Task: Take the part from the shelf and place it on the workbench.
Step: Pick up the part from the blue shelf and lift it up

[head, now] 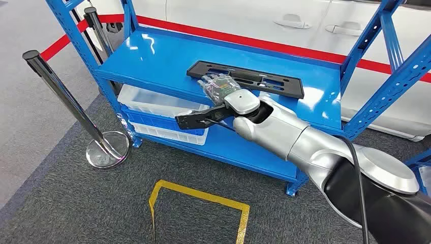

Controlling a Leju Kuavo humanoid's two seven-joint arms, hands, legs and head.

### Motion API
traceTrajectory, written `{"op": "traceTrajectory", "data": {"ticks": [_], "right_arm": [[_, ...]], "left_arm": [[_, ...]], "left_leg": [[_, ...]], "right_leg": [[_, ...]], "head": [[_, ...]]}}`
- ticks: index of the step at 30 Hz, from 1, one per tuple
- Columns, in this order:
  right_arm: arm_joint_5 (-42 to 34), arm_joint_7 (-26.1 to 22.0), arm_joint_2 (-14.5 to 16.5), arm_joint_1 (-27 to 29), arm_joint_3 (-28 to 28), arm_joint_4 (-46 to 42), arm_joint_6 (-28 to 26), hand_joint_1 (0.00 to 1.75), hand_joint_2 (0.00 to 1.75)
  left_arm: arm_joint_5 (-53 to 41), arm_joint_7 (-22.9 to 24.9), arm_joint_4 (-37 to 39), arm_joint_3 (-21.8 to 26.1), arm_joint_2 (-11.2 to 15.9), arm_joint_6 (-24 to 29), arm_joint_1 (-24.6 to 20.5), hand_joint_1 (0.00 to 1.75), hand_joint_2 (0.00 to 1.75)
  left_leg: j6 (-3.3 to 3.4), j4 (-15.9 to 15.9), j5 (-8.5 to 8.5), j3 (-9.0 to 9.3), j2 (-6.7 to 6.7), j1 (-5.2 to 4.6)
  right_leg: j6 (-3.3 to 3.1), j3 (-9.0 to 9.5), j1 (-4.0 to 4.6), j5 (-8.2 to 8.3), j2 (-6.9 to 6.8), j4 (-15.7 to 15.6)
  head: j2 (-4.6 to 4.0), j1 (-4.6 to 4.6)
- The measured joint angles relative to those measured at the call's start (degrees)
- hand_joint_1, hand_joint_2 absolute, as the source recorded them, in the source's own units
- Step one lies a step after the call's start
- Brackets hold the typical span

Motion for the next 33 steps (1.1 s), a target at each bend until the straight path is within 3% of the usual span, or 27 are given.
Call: {"op": "traceTrajectory", "data": {"ticks": [2, 4, 5, 6, 7, 9, 10, 11, 13, 16, 17, 19, 21, 22, 23, 25, 26, 28, 31, 33], "right_arm": [[0.0, 0.0, 0.0, -0.2, 0.0, 0.0, 0.0, 0.0, 0.0], [0.0, 0.1, 0.0, -0.2, 0.0, 0.0, 0.0, 0.0, 0.0], [0.0, 0.1, 0.0, -0.1, 0.0, 0.0, 0.0, 0.0, 0.0], [0.0, 0.1, 0.0, 0.0, 0.0, 0.0, 0.0, 0.0, 0.0], [0.0, 0.2, 0.0, 0.1, 0.1, 0.1, 0.0, 0.0, 0.0], [0.0, 0.2, 0.0, 0.1, 0.1, 0.1, 0.0, 0.0, 0.0], [0.0, 0.3, -0.1, 0.0, 0.1, 0.1, 0.1, 0.0, 0.0], [0.0, 0.3, -0.1, -0.1, 0.1, 0.1, 0.1, 0.0, 0.0], [0.0, 0.3, -0.1, -0.1, 0.1, 0.2, 0.2, 0.0, 0.0], [0.1, 0.7, -0.2, -0.2, 0.2, 0.2, 0.2, 0.0, 0.0], [0.1, 0.8, -0.3, -0.3, 0.2, 0.2, 0.2, 0.0, 0.0], [0.1, 0.9, -0.3, -0.3, 0.2, 0.2, 0.2, 0.0, 0.0], [0.1, 0.9, -0.3, -0.2, 0.3, 0.2, 0.2, 0.0, 0.0], [0.1, 0.9, -0.3, -0.2, 0.4, 0.2, 0.2, 0.0, 0.0], [0.1, 0.9, -0.3, -0.1, 0.4, 0.2, 0.2, 0.0, 0.0], [0.2, 1.1, -0.3, -0.2, 0.4, 0.2, 0.2, 0.0, 0.0], [0.2, 1.2, -0.3, -0.2, 0.4, 0.2, 0.2, 0.0, 0.0], [0.3, 1.3, -0.3, -0.3, 0.4, 0.2, 0.3, 0.0, 0.0], [0.4, 1.3, -0.3, -0.3, 0.4, 0.2, 0.3, 0.0, 0.0], [0.4, 1.3, -0.3, -0.4, 0.4, 0.2, 0.3, 0.0, 0.0]], "left_arm": [[0.0, 0.0, 0.0, 0.0, 0.0, 0.0, 0.0, 0.0, 0.0], [0.0, 0.0, 0.0, 0.0, 0.0, 0.0, 0.0, 0.0, 0.0], [0.0, 0.0, 0.0, 0.0, 0.0, 0.0, 0.0, 0.0, 0.0], [0.0, 0.0, 0.0, 0.0, 0.0, 0.1, 0.0, 0.0, 0.0], [0.0, 0.0, 0.0, 0.0, 0.0, 0.1, 0.0, 0.0, 0.0], [0.0, -0.1, 0.0, -0.1, 0.0, 0.1, 0.0, 0.0, 0.0], [-0.1, -0.1, 0.0, -0.1, 0.0, 0.1, 0.0, 0.0, 0.0], [-0.1, -0.1, 0.0, -0.1, 0.0, 0.1, 0.0, 0.0, 0.0], [-0.1, -0.2, 0.0, -0.2, 0.0, 0.1, -0.1, 0.0, 0.0], [-0.2, -0.3, 0.0, -0.4, 0.0, 0.1, -0.1, 0.0, 0.0], [-0.2, -0.4, 0.0, -0.4, -0.1, 0.1, -0.1, 0.0, 0.0], [-0.2, -0.5, 0.0, -0.5, 0.0, 0.1, -0.2, 0.0, 0.0], [-0.2, -0.5, 0.0, -0.5, 0.0, 0.2, -0.2, 0.0, 0.0], [-0.2, -0.5, 0.0, -0.6, 0.0, 0.2, -0.2, 0.0, 0.0], [-0.2, -0.5, 0.0, -0.6, 0.0, 0.3, -0.1, 0.0, 0.0], [-0.4, -0.4, 0.1, -0.6, 0.0, 0.6, -0.1, 0.0, 0.0], [-0.5, -0.4, 0.1, -0.7, 0.0, 0.7, -0.1, 0.0, 0.0], [-0.5, -0.3, 0.2, -0.9, 0.0, 0.9, -0.2, 0.0, 0.0], [-0.6, -0.3, 0.2, -1.1, -0.1, 1.0, -0.2, 0.0, 0.0], [-0.6, -0.3, 0.2, -1.2, -0.1, 0.9, -0.1, 0.0, 0.0]], "left_leg": [[0.11, -0.1, 0.12, 0.01, 0.1, 0.06], [0.27, -0.3, 0.19, 0.02, 0.23, 0.15], [0.29, -0.2, 0.13, 0.02, 0.23, 0.2], [0.25, -0.2, 0.01, 0.07, 0.21, 0.26], [0.15, 0.0, -0.18, 0.17, 0.15, 0.37], [-0.35, 0.4, -0.87, 0.45, -0.04, 0.64], [-0.74, 0.8, -1.27, 0.46, -0.13, 0.65], [-1.15, 1.2, -1.6, 0.3, -0.19, 0.62], [-1.91, 1.5, -1.85, -0.15, -0.19, 0.54], [-2.79, 2.5, -2.75, -0.58, -0.05, 0.75], [-2.99, 4.6, -3.77, -1.55, -0.02, 0.8], [-3.19, 11.6, -6.33, -5.49, 0.01, 0.85], [-3.31, 17.1, -6.94, -9.4, 0.0, 0.86], [-3.29, 17.0, -5.66, -10.12, 0.01, 0.86], [-3.22, 14.9, -3.41, -9.82, 0.01, 0.87], [-2.95, 8.2, 0.98, -7.61, 0.0, 0.76], [-2.73, 5.5, 1.94, -6.57, -0.04, 0.63], [-2.41, 3.7, 1.78, -5.84, -0.13, 0.45], [-2.36, 3.3, 1.77, -5.86, -0.23, 0.53], [-2.23, 3.3, 1.7, -5.78, -0.32, 0.43]], "right_leg": [[0.13, -1.58, -0.08, -1.58, -0.03, 3.0], [0.44, -5.59, -0.33, -4.6, -0.06, 10.4], [0.62, -7.64, -0.52, -5.38, -0.08, 13.8], [0.8, -8.99, -0.74, -5.07, -0.09, 15.5], [0.95, -9.32, -0.97, -3.61, -0.12, 15.1], [1.1, -7.14, -1.35, 1.31, -0.22, 8.6], [1.06, -5.85, -1.28, 3.03, -0.27, 5.2], [0.84, -4.89, -1.23, 3.73, -0.3, 2.7], [0.23, -4.56, -0.82, 3.14, -0.25, 1.4], [-0.78, -4.15, -1.03, 2.7, -0.18, 0.9], [-1.07, -3.83, -1.19, 2.66, -0.17, 0.6], [-1.55, -3.38, -1.1, 2.43, -0.17, 0.5], [-1.78, -3.1, -0.95, 2.09, -0.13, 0.6], [-1.79, -2.95, -0.93, 1.85, -0.06, 0.8], [-1.71, -2.74, -0.94, 1.55, 0.01, 1.0], [-1.32, -2.4, -0.89, 0.9, 0.13, 1.4], [-1.08, -2.41, -0.8, 0.66, 0.19, 1.6], [-0.8, -2.71, -0.54, 0.53, 0.25, 1.8], [-1.81, -2.7, -0.36, 0.6, 0.12, 1.7], [-2.0, -2.42, -0.38, 0.64, 0.05, 1.4]], "head": [[0.0, 0.11], [0.0, 0.23], [0.0, 0.25], [0.0, 0.26], [0.0, 0.26], [0.0, 0.31], [0.0, 0.34], [0.0, 0.36], [0.01, 0.31], [0.0, 0.24], [0.0, 0.12], [0.0, -0.13], [0.0, -0.17], [0.0, -0.18], [0.0, -0.18], [0.0, -0.17], [0.0, -0.17], [0.0, -0.12], [0.0, -0.02], [0.0, 0.01]]}}
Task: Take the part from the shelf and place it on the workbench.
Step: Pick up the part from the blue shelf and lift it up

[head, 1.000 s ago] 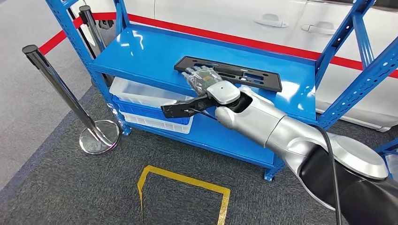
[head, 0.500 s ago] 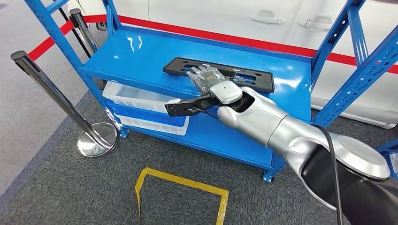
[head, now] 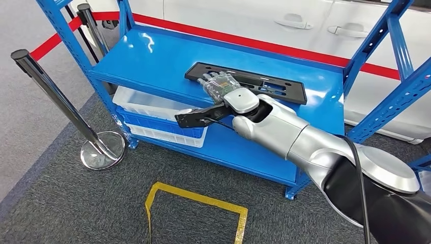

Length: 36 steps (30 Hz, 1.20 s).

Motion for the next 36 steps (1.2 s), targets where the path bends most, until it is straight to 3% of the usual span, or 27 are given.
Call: {"op": "traceTrajectory", "data": {"ticks": [8, 14, 36], "right_arm": [[0.0, 0.0, 0.0, 0.0, 0.0, 0.0, 0.2, 0.0, 0.0], [0.3, 0.2, -0.1, 0.1, 0.0, 0.0, 0.6, 0.0, 0.0], [0.3, 1.0, -0.9, 1.5, 0.4, 1.0, 0.9, 0.0, 0.0]], "left_arm": [[-0.3, 0.1, 0.0, -0.2, 0.0, -0.1, 0.0, 0.0, 0.0], [-0.6, 0.2, 0.0, -0.3, 0.0, 0.0, -0.1, 0.0, 0.0], [-0.9, 1.2, 0.0, -0.7, 0.0, 0.0, -0.1, 0.0, 0.0]], "left_leg": [[0.73, 0.0, -0.17, 0.23, -0.04, -0.28], [0.78, 0.0, -0.14, 0.23, -0.01, -0.33], [0.67, -0.4, -0.06, 0.54, 0.08, -0.3]], "right_leg": [[0.48, 0.49, -0.16, 0.23, -0.06, -0.7], [1.85, 0.46, -0.23, 0.26, -0.03, -0.7], [1.9, 0.41, -0.09, 0.22, 0.05, -0.6]], "head": [[0.0, 0.01], [0.0, -0.02], [0.0, -0.02]]}}
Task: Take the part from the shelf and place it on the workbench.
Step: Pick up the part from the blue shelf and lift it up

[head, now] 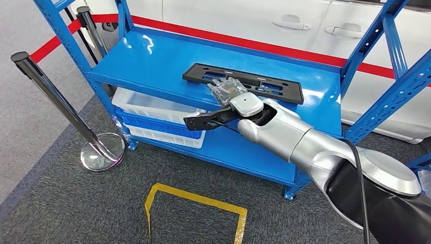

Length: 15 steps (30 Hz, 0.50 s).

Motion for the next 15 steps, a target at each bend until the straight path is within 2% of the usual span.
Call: {"op": "traceTrajectory", "data": {"ticks": [15], "right_arm": [[0.1, 1.0, -0.5, 0.0, 0.0, 0.0, 0.7, 0.0, 0.0]], "left_arm": [[-0.4, -0.3, 0.0, -0.3, 0.0, 0.1, 0.0, 0.0, 0.0]], "left_leg": [[0.0, 0.0, 0.0, 0.0, 0.0, -0.01]], "right_leg": [[0.0, 0.0, -0.01, 0.0, 0.0, 0.0]], "head": [[0.0, 0.0]]}}
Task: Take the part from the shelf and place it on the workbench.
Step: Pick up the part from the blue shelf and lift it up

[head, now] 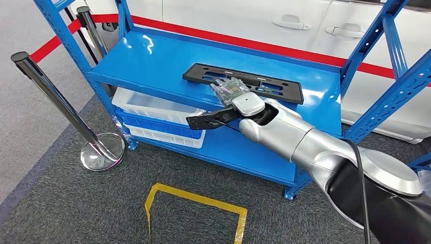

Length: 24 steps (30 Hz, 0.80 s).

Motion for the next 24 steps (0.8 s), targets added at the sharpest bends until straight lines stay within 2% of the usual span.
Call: {"op": "traceTrajectory", "data": {"ticks": [5, 7, 8, 9, 11, 12, 13, 14, 15, 17, 18, 20, 22, 24], "right_arm": [[0.0, 0.0, -0.1, 0.0, 0.0, 0.0, 0.1, 0.0, 0.0], [0.0, 0.0, -0.2, -0.1, 0.0, 0.0, 0.1, 0.0, 0.0], [0.0, 0.0, -0.3, -0.1, 0.0, 0.0, 0.1, 0.0, 0.0], [0.0, 0.0, -0.4, -0.2, 0.0, 0.0, 0.1, 0.0, 0.0], [0.0, 0.0, -0.5, -0.1, 0.0, 0.0, 0.2, 0.0, 0.0], [0.0, 0.0, -0.5, 0.0, 0.0, 0.0, 0.2, 0.0, 0.0], [0.0, 0.0, -0.6, 0.2, 0.0, 0.0, 0.2, 0.0, 0.0], [0.0, 0.0, -0.6, 0.3, 0.0, 0.0, 0.2, 0.0, 0.0], [0.0, 0.0, -0.7, 0.3, 0.0, 0.0, 0.2, 0.0, 0.0], [0.1, -0.1, -0.8, 0.2, 0.0, 0.1, 0.1, 0.0, 0.0], [0.1, -0.1, -0.8, 0.1, 0.0, 0.1, 0.1, 0.0, 0.0], [0.1, -0.2, -0.9, 0.2, 0.0, 0.1, 0.1, 0.0, 0.0], [0.2, -0.1, -0.9, 0.2, 0.0, 0.1, 0.1, 0.0, 0.0], [0.2, -0.1, -1.0, 0.0, 0.0, 0.1, 0.1, 0.0, 0.0]], "left_arm": [[0.0, 0.0, 0.0, -0.2, 0.1, 0.0, 0.0, 0.0, 0.0], [0.0, 0.0, 0.0, -0.3, 0.2, 0.0, 0.0, 0.0, 0.0], [0.0, 0.0, 0.0, -0.3, 0.2, 0.0, -0.1, 0.0, 0.0], [0.0, 0.0, 0.0, -0.3, 0.2, 0.0, -0.1, 0.0, 0.0], [0.0, 0.0, 0.0, -0.3, 0.2, 0.0, -0.1, 0.0, 0.0], [-0.1, 0.1, 0.0, -0.3, 0.2, 0.0, -0.2, 0.0, 0.0], [-0.2, 0.2, 0.0, -0.3, 0.2, -0.1, -0.2, 0.0, 0.0], [-0.4, 0.4, 0.0, -0.4, 0.2, -0.1, -0.1, 0.0, 0.0], [-0.6, 0.6, 0.0, -0.4, 0.2, -0.1, -0.1, 0.0, 0.0], [-1.0, 0.7, 0.0, -0.5, 0.2, -0.2, -0.1, 0.0, 0.0], [-1.0, 0.5, 0.1, -0.6, 0.2, -0.2, -0.1, 0.0, 0.0], [-0.9, 0.2, 0.1, -0.7, 0.2, -0.2, -0.2, 0.0, 0.0], [-0.7, 0.1, 0.1, -0.7, 0.2, -0.3, -0.1, 0.0, 0.0], [-0.7, 0.0, 0.1, -0.7, 0.2, -0.3, -0.2, 0.0, 0.0]], "left_leg": [[0.56, 0.1, -0.14, -0.03, -0.01, -0.24], [1.03, -0.9, 0.21, 0.69, 0.13, 0.1], [1.3, -1.6, 0.41, 1.14, 0.23, 0.26], [1.48, -2.0, 0.55, 1.52, 0.33, 0.41], [1.6, -2.2, 0.51, 1.72, 0.41, 0.37], [1.56, -2.2, 0.42, 1.74, 0.41, 0.43], [1.44, -2.1, 0.27, 1.77, 0.37, 0.54], [1.21, -1.9, 0.05, 1.81, 0.29, 0.7], [0.88, -1.6, -0.28, 1.87, 0.2, 0.88], [0.02, -0.7, -1.04, 1.77, 0.05, 1.01], [-0.41, -0.4, -1.26, 1.64, 0.03, 0.98], [-1.1, -0.3, -1.31, 1.49, 0.02, 0.91], [-1.62, -0.2, -1.67, 1.48, 0.12, 1.06], [-1.88, 3.4, -3.51, -0.1, 0.26, 1.08]], "right_leg": [[0.64, 0.15, -0.51, 0.06, 0.05, -0.4], [0.95, 0.03, -0.51, -0.37, -0.01, 0.1], [1.07, -0.61, -0.5, -1.23, -0.06, 1.5], [1.13, -1.96, -0.53, -2.6, -0.12, 4.3], [1.27, -5.93, -0.68, -5.49, -0.17, 11.6], [1.38, -7.56, -0.8, -5.96, -0.18, 14.1], [1.52, -8.29, -0.97, -5.34, -0.2, 14.8], [1.67, -7.95, -1.16, -3.69, -0.23, 13.3], [1.79, -6.64, -1.37, -1.36, -0.3, 9.9], [1.76, -3.76, -1.42, 1.35, -0.35, 3.5], [1.52, -2.96, -1.32, 1.65, -0.34, 1.8], [0.75, -2.73, -0.91, 1.15, -0.25, 1.2], [-0.06, -2.38, -1.06, 1.12, -0.21, 1.0], [-0.79, -1.69, -1.25, 1.02, -0.18, 0.5]], "head": [[0.0, -0.04], [0.01, 0.03], [0.01, 0.11], [0.01, 0.21], [0.0, 0.31], [0.0, 0.29], [0.0, 0.3], [0.0, 0.29], [0.0, 0.31], [0.01, 0.37], [0.01, 0.39], [0.01, 0.43], [0.01, 0.39], [0.0, 0.14]]}}
